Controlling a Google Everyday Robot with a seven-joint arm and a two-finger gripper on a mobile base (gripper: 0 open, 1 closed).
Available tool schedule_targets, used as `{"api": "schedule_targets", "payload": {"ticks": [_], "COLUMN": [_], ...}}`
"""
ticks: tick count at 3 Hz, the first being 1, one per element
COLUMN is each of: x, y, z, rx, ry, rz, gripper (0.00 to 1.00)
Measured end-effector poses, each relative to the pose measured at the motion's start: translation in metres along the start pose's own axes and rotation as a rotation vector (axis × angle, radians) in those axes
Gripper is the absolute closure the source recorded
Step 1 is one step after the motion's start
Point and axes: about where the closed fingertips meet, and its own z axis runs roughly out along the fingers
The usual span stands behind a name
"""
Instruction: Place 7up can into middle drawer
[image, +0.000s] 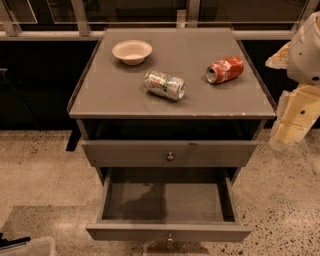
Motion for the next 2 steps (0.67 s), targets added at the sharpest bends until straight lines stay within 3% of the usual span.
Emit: {"api": "schedule_targets", "payload": {"ticks": [2], "x": [0.0017], "y": [-0.0049], "z": [0.0033], "rx": [0.004], "ry": [-0.012], "rz": [0.012], "gripper": [0.0]}}
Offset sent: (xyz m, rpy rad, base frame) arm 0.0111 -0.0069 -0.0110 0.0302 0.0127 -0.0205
